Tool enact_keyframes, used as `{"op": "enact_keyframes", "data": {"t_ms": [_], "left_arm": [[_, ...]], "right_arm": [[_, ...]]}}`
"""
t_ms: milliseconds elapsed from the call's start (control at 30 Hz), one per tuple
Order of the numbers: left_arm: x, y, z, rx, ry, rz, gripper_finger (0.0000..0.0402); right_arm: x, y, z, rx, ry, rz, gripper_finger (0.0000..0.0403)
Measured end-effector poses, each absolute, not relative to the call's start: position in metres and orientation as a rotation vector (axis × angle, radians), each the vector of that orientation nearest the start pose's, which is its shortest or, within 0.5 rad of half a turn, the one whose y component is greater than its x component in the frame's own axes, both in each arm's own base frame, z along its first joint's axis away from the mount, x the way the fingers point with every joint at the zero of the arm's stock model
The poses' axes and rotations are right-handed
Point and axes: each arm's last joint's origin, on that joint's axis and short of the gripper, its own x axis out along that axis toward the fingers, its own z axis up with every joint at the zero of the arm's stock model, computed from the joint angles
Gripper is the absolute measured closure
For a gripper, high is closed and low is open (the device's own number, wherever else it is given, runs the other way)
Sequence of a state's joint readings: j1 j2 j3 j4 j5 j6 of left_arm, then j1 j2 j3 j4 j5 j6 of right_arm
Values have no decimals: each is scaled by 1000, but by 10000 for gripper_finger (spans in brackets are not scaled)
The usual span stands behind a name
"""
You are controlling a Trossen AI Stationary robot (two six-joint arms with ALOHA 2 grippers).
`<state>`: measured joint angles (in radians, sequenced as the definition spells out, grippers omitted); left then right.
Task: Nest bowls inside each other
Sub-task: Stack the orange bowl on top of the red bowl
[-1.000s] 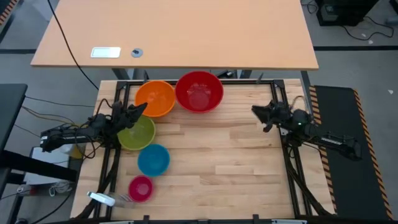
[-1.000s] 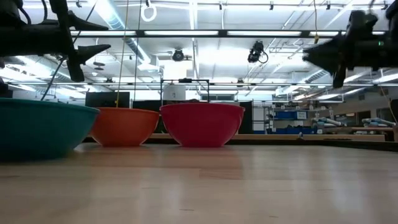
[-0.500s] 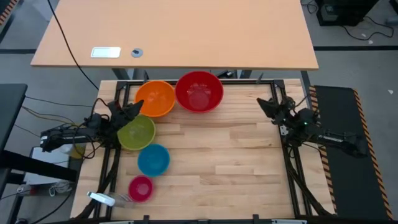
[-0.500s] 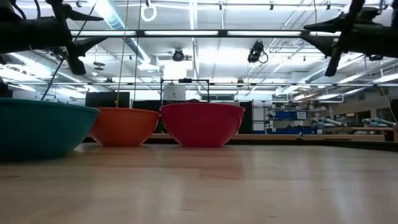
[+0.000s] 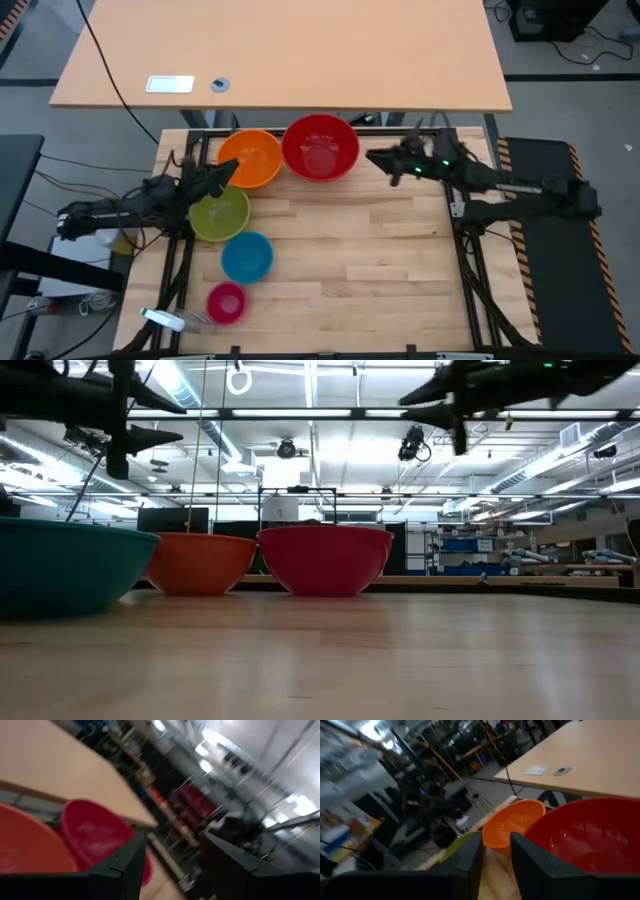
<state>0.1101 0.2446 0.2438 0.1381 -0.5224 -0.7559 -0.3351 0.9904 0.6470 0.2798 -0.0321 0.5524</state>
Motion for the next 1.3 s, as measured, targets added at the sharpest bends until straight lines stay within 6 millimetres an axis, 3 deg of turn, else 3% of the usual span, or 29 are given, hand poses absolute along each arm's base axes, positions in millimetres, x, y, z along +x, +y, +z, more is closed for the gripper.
{"op": "enact_keyframes", "data": {"t_ms": [267,600,867,1067,1300], "left_arm": [[100,26,260,-734,-32,691,209],[103,39,279,-772,241,939,209],[109,49,274,-815,315,1018,209],[109,55,269,-848,389,1010,209],[107,57,268,-849,418,1003,209]], "right_arm": [[269,-90,297,542,185,-312,296],[321,-86,295,496,392,-305,296],[354,-67,287,464,432,-214,296],[388,-51,296,391,433,-161,296],[428,-49,297,269,456,-127,296]]}}
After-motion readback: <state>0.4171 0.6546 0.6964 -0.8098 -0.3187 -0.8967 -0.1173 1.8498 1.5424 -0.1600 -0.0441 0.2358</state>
